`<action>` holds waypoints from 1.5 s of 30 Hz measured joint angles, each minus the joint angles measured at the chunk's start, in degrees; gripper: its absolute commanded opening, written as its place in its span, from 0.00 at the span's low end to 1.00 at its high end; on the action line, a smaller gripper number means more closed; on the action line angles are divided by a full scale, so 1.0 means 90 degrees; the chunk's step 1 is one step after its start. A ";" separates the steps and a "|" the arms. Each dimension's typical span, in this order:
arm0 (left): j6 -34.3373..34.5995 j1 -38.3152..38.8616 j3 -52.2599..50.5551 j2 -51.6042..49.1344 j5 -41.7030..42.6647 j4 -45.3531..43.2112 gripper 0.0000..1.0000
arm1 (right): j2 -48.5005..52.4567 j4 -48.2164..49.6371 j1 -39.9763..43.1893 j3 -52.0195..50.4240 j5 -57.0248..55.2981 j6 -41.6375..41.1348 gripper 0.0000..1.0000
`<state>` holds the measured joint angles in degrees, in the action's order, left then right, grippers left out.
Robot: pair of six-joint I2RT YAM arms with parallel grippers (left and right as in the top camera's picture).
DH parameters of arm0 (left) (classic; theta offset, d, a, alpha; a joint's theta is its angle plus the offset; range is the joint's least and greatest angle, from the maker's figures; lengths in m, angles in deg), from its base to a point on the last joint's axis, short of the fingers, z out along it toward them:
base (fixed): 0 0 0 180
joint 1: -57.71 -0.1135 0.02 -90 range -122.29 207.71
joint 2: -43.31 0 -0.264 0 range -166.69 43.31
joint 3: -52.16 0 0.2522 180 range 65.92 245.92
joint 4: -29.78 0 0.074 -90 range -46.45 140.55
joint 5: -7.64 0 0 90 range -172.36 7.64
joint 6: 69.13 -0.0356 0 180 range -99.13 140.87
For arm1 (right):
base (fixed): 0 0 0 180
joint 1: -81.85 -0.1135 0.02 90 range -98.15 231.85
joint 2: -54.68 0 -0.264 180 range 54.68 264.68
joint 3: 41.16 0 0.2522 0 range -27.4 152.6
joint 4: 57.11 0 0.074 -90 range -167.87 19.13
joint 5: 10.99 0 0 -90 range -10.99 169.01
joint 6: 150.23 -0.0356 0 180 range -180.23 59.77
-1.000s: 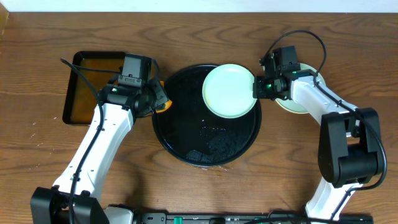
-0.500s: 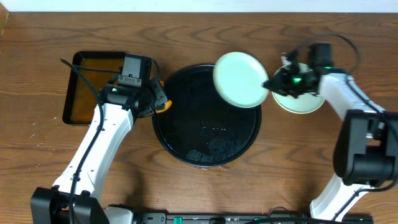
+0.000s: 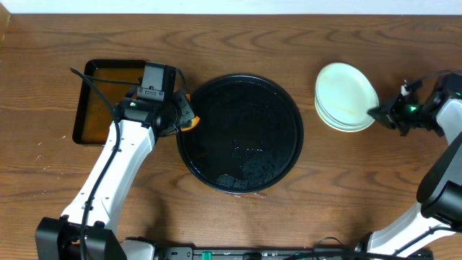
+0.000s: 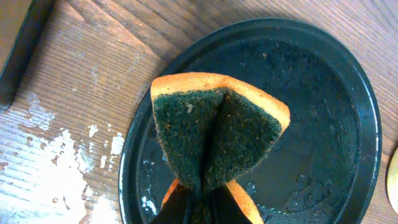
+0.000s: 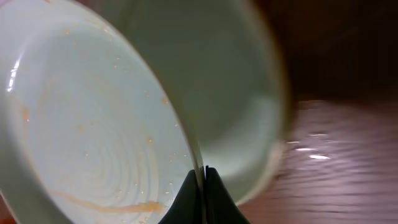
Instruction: Clean dirty plates on tray and stack at the side
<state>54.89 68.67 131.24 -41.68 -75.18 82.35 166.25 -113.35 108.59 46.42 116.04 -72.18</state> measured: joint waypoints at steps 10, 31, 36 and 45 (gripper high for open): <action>0.0000 0.0000 0.0000 0.0000 0.0000 0.0000 0.08 | 0.0000 0.0313 -0.0046 0.0000 -0.1064 -0.0629 0.83; -0.0843 -0.0988 -0.0010 -0.0860 -0.2370 -0.1727 0.08 | -0.0012 -0.0017 -0.3351 0.0000 -0.0595 0.0155 0.99; -0.0945 -0.1790 -0.0010 -0.1603 -0.2421 -0.2259 0.08 | -0.0012 -0.0022 -0.3633 0.0002 -0.0619 0.0097 0.98; -0.1642 -0.2909 -0.0017 -0.1931 -0.1445 -0.2866 0.44 | -0.0051 -0.0034 -0.4022 0.0002 -0.0814 0.0211 0.99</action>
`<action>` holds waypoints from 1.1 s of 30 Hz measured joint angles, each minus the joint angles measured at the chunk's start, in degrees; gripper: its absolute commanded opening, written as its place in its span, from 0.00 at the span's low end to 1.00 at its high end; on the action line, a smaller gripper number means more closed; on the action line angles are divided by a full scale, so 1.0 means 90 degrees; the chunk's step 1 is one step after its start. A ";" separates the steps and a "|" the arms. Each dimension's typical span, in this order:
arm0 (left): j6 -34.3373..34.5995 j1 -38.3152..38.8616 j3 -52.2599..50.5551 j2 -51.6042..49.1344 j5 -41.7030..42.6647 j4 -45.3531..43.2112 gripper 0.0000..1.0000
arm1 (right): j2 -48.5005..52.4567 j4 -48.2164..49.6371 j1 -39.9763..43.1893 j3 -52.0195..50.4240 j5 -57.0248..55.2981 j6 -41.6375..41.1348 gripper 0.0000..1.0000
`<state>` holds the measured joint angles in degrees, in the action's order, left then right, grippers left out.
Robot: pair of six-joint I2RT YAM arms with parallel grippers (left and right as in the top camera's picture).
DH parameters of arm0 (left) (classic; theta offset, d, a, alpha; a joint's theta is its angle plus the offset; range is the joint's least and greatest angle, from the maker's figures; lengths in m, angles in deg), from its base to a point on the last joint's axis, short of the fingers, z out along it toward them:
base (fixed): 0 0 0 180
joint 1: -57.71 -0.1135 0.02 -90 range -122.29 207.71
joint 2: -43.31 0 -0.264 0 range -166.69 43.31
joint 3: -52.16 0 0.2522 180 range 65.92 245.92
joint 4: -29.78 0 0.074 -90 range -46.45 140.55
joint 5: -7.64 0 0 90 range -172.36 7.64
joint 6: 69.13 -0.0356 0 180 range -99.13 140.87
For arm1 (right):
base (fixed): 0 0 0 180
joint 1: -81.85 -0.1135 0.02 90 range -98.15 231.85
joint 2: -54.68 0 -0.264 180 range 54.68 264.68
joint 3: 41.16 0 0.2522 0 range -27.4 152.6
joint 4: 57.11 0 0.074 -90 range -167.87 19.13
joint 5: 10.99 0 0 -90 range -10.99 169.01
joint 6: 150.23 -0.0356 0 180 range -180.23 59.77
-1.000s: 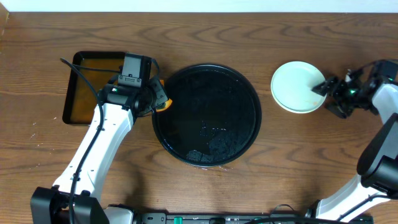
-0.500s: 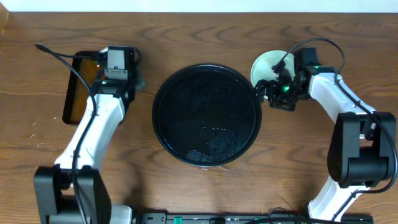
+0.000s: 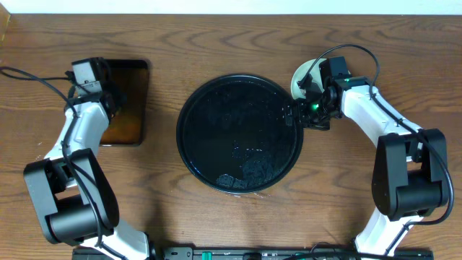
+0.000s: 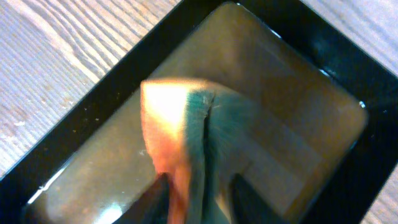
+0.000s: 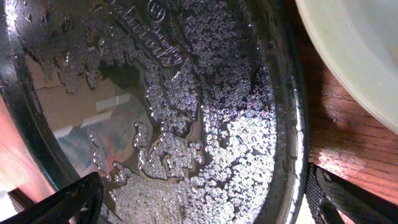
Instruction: Clean dirty plates on tray and stack at the side
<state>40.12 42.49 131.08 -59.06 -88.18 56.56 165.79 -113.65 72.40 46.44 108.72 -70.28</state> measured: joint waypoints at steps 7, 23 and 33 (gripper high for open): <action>-0.0090 -0.0056 0.0000 0.0000 0.0661 0.0046 0.59 | -0.1316 0.0012 -0.0017 0.0005 -0.0736 -0.0148 0.98; 0.0243 -0.0053 -0.0012 0.1498 0.1496 0.0537 0.79 | -0.0121 0.1032 0.0148 0.0051 -0.3716 -0.1401 0.01; 0.0243 -0.0053 -0.0012 0.1498 0.1501 0.0532 0.80 | 0.0158 0.0549 0.1122 0.0051 -0.3801 -0.1523 0.01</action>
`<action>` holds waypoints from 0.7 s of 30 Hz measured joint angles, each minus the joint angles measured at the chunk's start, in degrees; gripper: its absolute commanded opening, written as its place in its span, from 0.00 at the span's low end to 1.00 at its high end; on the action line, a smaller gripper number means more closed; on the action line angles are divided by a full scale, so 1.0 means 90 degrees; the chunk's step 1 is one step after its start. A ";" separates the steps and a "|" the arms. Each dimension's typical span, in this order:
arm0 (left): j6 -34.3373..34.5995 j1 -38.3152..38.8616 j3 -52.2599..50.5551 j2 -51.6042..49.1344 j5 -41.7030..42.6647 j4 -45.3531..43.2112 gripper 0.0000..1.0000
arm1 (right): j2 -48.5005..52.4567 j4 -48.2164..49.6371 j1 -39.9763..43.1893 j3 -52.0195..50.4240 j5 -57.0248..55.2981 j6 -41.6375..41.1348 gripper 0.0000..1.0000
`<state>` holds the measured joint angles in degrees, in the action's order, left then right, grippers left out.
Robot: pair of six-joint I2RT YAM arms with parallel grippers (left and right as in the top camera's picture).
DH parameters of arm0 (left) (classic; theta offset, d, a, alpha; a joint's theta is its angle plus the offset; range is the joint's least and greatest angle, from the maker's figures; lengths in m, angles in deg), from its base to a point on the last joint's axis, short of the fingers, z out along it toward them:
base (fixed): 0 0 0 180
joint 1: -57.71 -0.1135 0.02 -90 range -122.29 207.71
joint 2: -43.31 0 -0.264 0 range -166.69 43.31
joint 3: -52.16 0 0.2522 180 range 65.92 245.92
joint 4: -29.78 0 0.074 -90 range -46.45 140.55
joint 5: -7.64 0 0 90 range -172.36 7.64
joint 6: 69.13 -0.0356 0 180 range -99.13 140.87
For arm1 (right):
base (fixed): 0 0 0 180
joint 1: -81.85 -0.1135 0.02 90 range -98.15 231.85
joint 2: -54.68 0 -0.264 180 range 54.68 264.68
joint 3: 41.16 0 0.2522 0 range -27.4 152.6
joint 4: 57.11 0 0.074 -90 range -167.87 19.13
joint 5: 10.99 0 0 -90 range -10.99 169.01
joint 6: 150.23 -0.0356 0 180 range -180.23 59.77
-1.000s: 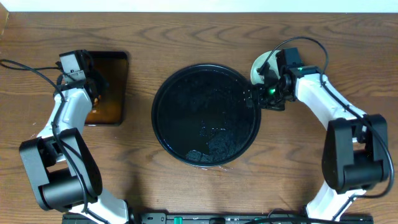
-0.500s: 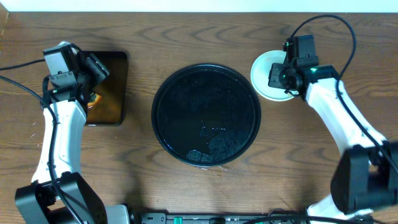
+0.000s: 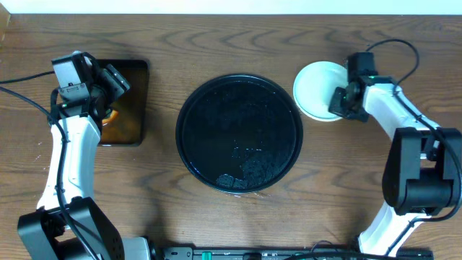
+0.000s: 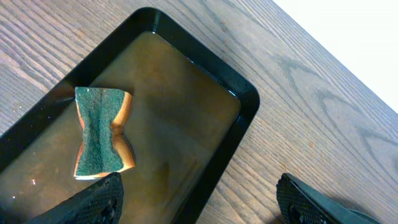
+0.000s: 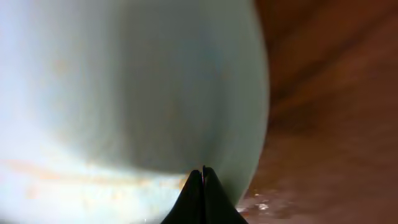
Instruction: Clean dirty plates on tray and stack at the side
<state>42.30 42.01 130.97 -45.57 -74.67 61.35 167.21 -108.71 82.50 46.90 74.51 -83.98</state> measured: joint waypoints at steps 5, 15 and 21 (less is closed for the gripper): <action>0.0000 0.0000 0.0000 0.0000 0.0015 0.0005 0.80 | 0.0000 -0.0466 0.0636 0.0002 0.0012 0.0000 0.01; 0.0000 0.0000 0.0000 0.0000 0.0015 0.0000 0.80 | -0.1413 -0.1139 0.0809 -0.0005 0.0911 0.0187 0.93; 0.0000 0.0000 0.0000 0.0000 0.0017 -0.0002 0.80 | -0.4073 -0.1999 0.0648 0.0044 0.2076 0.0563 0.99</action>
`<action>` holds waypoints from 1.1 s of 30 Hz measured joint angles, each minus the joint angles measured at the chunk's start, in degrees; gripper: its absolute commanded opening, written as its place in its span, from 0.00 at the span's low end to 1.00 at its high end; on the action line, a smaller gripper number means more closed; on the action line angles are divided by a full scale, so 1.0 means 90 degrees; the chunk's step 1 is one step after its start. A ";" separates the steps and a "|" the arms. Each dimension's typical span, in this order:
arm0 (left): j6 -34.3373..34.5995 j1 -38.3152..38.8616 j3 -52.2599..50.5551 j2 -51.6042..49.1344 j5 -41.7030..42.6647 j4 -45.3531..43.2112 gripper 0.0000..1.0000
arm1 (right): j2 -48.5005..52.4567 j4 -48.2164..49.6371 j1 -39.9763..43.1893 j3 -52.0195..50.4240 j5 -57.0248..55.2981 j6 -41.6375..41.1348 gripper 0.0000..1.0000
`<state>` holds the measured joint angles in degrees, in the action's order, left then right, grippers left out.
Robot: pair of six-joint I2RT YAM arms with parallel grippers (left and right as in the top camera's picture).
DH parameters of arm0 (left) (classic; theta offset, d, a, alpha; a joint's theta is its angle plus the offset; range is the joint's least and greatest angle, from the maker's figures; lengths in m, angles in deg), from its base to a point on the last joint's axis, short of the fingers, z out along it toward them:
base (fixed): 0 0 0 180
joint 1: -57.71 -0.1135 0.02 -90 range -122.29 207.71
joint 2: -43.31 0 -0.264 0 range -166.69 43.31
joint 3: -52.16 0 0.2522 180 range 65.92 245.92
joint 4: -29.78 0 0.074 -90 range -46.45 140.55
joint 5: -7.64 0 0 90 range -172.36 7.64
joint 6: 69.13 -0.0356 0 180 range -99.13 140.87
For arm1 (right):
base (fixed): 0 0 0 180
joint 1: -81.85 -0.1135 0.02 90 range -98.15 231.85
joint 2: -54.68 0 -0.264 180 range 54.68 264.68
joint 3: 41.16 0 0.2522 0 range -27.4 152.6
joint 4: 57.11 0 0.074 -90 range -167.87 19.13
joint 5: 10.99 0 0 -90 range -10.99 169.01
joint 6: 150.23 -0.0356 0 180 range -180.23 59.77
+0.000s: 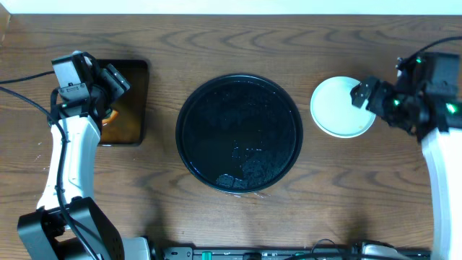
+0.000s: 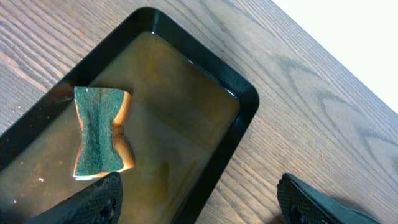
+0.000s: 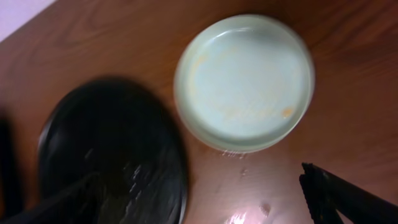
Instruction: Clean dirty plates on tray and stack at the side
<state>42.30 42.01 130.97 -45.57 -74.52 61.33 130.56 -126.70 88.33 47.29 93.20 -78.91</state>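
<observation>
A pale green plate (image 1: 342, 107) lies on the table right of the round black tray (image 1: 240, 133). In the right wrist view the plate (image 3: 245, 81) shows faint orange smears and seems to rest on another one. The tray (image 3: 106, 155) is wet and holds no plates. My right gripper (image 1: 367, 97) (image 3: 202, 199) hangs open above the plate's right side, holding nothing. An orange and green sponge (image 2: 99, 132) lies in the brown water of the rectangular black basin (image 2: 245, 99). My left gripper (image 1: 115, 81) (image 2: 199, 202) is open above the basin (image 1: 137, 128).
The round tray takes up the middle of the wooden table. Water drops lie on the wood just below the plate (image 3: 239, 171). Cables trail from both arms at the left and right edges.
My right gripper was shut on the plate's rim close to the tray. Now it is open and higher, and the plate lies flat further right. The left arm and sponge have not moved.
At first my left gripper held the sponge by the round tray and my right was shut on a plate's rim at the far right. Then the sponge was in the basin and the right gripper open by the tray. Later the sponge lay released, and the plate now rests at the side.
</observation>
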 measured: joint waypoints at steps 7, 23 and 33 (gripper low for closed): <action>0.0000 0.0000 0.0000 0.0000 -0.0002 0.0002 0.80 | -0.1151 -0.0928 -0.1268 -0.0323 0.0333 0.0418 0.99; 0.0000 0.0000 0.0000 0.0000 -0.0002 0.0005 0.80 | -0.1110 -0.1462 -0.1812 -0.0556 0.0495 0.0381 0.99; 0.0000 0.0000 0.0000 0.0000 0.0000 0.0002 0.81 | -0.1103 -0.0928 -0.1812 -0.1059 0.0396 0.0663 0.99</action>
<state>42.30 42.01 130.97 -45.57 -74.52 61.35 120.64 -135.05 72.03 37.76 96.76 -72.94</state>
